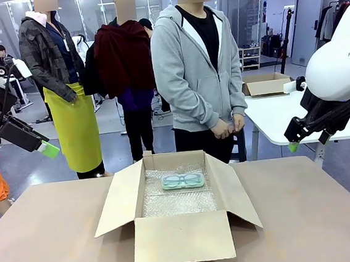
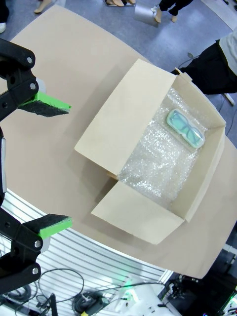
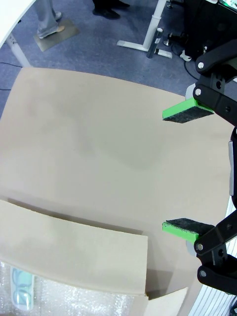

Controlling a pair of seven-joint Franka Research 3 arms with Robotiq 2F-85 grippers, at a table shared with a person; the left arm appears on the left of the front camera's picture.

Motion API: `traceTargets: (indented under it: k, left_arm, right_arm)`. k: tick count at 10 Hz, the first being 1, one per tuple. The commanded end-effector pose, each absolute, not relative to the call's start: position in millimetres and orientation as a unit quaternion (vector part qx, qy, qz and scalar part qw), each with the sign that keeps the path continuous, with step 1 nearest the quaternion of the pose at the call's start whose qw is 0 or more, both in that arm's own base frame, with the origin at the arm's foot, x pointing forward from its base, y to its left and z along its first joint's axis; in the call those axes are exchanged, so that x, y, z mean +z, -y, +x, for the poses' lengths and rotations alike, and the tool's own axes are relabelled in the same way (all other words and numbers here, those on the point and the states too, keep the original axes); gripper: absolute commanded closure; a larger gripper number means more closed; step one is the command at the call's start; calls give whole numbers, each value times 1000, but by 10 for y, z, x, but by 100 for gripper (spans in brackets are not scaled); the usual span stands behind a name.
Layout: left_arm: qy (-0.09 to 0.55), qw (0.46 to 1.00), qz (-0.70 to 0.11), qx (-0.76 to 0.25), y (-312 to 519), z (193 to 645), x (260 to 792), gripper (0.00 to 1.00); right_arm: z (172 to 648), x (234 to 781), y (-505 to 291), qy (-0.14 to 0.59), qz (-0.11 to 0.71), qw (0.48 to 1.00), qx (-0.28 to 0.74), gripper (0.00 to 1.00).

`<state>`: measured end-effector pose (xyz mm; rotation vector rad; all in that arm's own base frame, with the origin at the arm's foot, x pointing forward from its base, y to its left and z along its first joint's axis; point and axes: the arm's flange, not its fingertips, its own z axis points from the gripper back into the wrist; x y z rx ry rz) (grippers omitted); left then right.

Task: Pack the glasses set securely to prepare it for shipping.
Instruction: Put the Glasses case from the right side of the table into the Package Box.

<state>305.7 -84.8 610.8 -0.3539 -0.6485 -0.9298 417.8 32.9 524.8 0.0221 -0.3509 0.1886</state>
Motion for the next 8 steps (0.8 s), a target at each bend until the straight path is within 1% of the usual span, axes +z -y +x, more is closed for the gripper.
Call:
traceTargets:
  k: [1,8]
  left_arm:
    - [308,825,-172,-441,834,3051,6129,0]
    - [308,825,-172,-441,834,3051,6129,0]
  right_arm:
    - [4178,5248,-330,174,11,980,94,2]
    - [4178,5248,-330,174,11,980,94,2]
